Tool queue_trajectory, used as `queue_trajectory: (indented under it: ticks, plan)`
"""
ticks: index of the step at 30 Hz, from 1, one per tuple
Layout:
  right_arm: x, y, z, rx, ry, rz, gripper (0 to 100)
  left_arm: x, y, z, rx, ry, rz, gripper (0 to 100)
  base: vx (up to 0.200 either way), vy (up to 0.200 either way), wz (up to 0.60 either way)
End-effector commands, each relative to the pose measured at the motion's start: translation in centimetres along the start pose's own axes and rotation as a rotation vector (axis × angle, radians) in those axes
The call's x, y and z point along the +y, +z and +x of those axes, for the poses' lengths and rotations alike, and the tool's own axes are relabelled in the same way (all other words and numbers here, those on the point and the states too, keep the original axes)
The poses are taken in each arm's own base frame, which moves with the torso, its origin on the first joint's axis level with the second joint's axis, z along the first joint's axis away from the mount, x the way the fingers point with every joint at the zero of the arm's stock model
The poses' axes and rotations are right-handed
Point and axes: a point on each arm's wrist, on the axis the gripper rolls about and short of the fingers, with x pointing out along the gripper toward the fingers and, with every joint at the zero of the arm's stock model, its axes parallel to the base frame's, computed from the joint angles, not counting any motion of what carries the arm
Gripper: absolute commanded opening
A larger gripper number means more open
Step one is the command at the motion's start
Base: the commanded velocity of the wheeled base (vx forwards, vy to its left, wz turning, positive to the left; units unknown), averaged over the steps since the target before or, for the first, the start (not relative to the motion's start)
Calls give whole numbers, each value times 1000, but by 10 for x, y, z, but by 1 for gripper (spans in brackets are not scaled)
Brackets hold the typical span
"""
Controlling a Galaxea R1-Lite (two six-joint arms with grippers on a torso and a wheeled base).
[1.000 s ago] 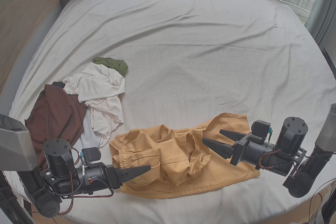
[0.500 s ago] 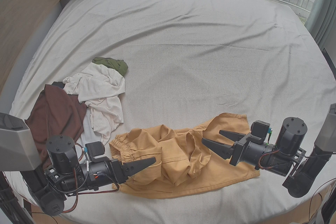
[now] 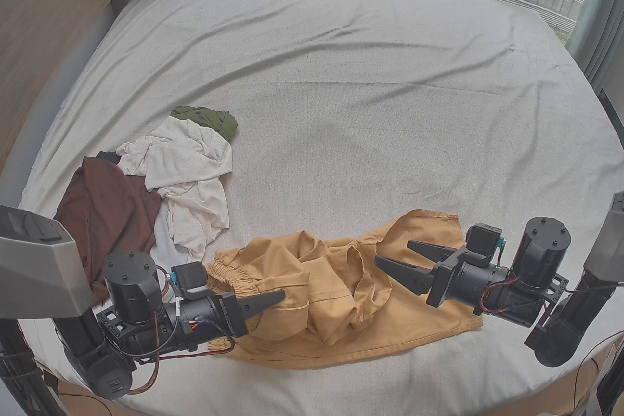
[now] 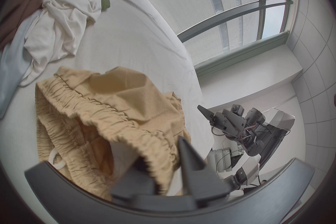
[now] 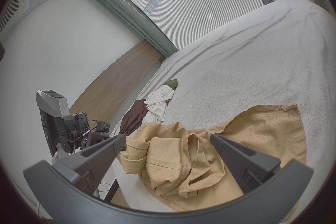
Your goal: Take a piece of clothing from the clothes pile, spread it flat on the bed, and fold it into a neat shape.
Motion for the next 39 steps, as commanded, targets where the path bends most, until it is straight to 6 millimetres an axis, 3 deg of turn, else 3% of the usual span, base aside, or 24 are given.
queue_trajectory:
  ticks: [1,9,13,22,31,39]
  plan:
    - [1,-1,0,5,5,2,100,-5,13,-7,-62,-17,19,0,0,0,0]
    - [2,-6,4,23,13,6,100,-13,22,-14,-103,-39,46,0,0,0,0]
    - [6,-20,11,76,27,51,100,-2,27,-19,-129,8,73,0,0,0,0]
    - [3,-46,18,172,11,76,100,12,13,-18,-60,67,138,0,0,0,0]
    - [6,-63,23,233,20,128,100,8,9,-18,-43,55,150,0,0,0,0]
    - [5,-62,36,211,34,124,100,6,6,-17,-33,43,154,0,0,0,0]
